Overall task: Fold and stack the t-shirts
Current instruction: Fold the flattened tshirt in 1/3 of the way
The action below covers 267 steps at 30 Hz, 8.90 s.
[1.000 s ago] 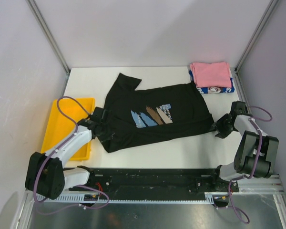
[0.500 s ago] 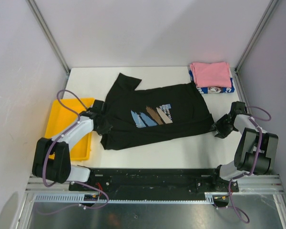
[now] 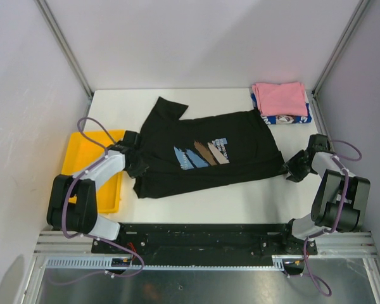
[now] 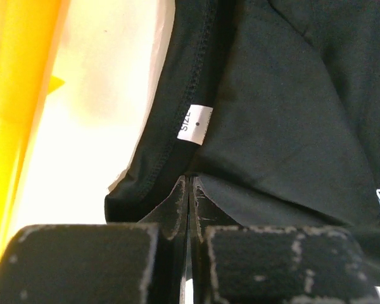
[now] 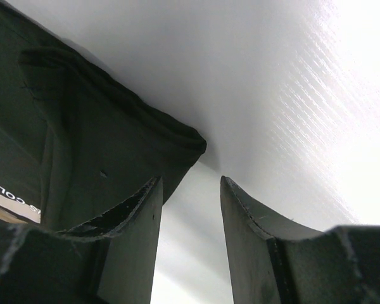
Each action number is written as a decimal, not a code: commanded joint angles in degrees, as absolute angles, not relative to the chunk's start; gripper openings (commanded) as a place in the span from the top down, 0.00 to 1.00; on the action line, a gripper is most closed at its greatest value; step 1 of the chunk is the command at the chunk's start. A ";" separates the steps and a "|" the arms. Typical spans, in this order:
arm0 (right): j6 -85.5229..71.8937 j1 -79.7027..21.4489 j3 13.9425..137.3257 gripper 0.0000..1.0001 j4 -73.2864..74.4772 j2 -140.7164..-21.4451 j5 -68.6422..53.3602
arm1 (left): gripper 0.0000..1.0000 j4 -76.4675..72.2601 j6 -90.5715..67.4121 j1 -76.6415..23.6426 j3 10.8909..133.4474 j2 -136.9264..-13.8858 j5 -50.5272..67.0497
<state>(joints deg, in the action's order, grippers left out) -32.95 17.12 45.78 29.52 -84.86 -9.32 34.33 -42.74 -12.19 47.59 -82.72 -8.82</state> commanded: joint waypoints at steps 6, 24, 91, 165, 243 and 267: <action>-33.29 18.03 45.87 0.55 25.09 -86.60 -8.36 | 0.98 32.46 -38.27 -10.83 51.58 -84.39 -8.93; -33.25 17.09 45.88 0.85 24.87 -88.67 -6.21 | 0.59 36.61 -36.88 -7.94 48.91 -69.60 -5.19; -32.22 19.42 46.23 0.90 25.35 -91.14 -8.40 | 0.66 41.69 -55.90 -12.05 29.32 -57.16 -10.04; -35.47 26.21 45.05 0.55 44.74 -84.20 2.17 | 0.53 59.06 -72.09 -11.98 29.44 -47.58 -11.23; -34.21 5.11 59.02 0.67 35.05 -94.95 2.61 | 0.77 41.85 -55.37 -28.21 30.05 -70.17 -13.53; -30.64 8.07 59.85 0.42 37.80 -89.16 2.29 | 0.70 43.27 -54.74 -28.21 30.27 -65.83 -11.98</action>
<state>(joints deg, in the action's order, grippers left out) -31.62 7.64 58.04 36.53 -94.37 2.52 41.85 -55.92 -28.01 31.35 -66.65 -10.04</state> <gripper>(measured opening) 0.560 0.280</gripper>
